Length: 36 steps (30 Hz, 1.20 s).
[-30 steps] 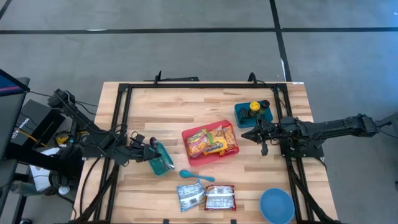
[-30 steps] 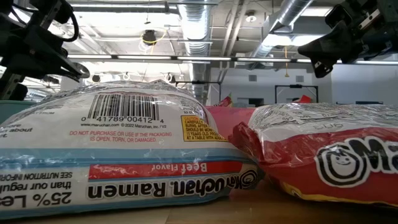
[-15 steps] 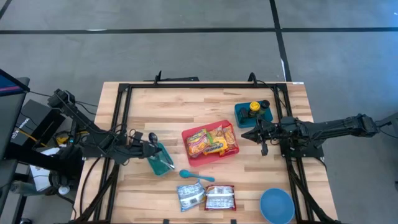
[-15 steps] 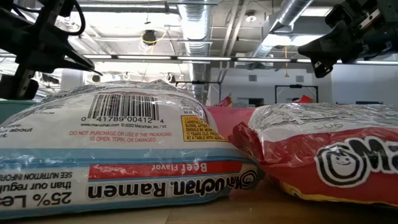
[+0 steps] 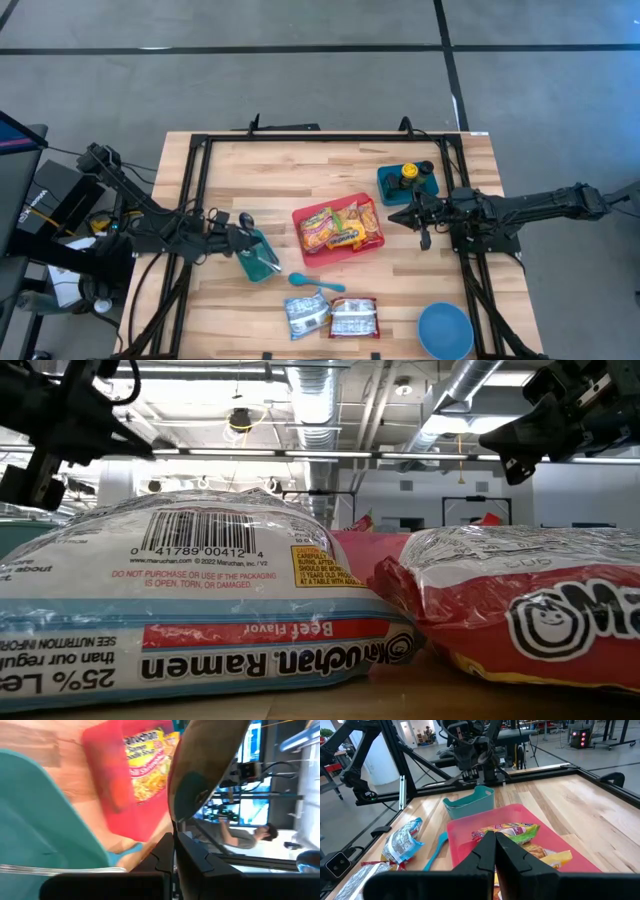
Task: Pick & Place Food Item
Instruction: Put the black spoon into the green bin
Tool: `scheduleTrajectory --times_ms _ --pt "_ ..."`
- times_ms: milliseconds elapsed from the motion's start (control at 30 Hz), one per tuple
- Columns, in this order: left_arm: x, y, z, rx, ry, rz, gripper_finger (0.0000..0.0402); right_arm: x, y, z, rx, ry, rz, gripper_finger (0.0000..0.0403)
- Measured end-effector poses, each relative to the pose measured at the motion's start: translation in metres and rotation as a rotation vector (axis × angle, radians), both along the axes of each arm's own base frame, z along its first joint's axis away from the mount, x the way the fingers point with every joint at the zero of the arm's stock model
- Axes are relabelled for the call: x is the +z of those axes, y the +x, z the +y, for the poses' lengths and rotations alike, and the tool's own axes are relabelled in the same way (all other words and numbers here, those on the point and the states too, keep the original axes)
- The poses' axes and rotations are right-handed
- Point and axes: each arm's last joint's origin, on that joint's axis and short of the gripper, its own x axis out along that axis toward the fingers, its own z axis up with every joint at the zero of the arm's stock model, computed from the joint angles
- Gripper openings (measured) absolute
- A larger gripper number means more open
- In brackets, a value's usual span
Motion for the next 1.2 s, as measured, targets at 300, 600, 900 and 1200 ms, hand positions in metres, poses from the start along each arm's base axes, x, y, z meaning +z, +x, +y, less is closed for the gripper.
scheduleTrajectory --times_ms 300,600,900,1200 --pt "0.0037 0.0011 -0.0007 0.027 -0.110 -0.050 0.0003 0.0000 0.0000 0.0000 0.000 0.000 0.000 0.0001" --pt "0.0032 0.0011 -0.0027 0.076 -0.528 -0.090 0.0002 0.0000 0.0000 0.0000 0.000 0.000 0.000 0.0001" --pt "0.0030 0.0003 -0.0041 0.118 -0.734 -0.110 0.0001 0.0000 0.0000 0.0000 0.000 0.000 0.000 0.0001" --pt "0.0030 -0.0007 -0.0056 0.112 -0.751 -0.108 0.0001 0.0000 0.0000 0.0000 0.000 0.000 0.000 0.0001"
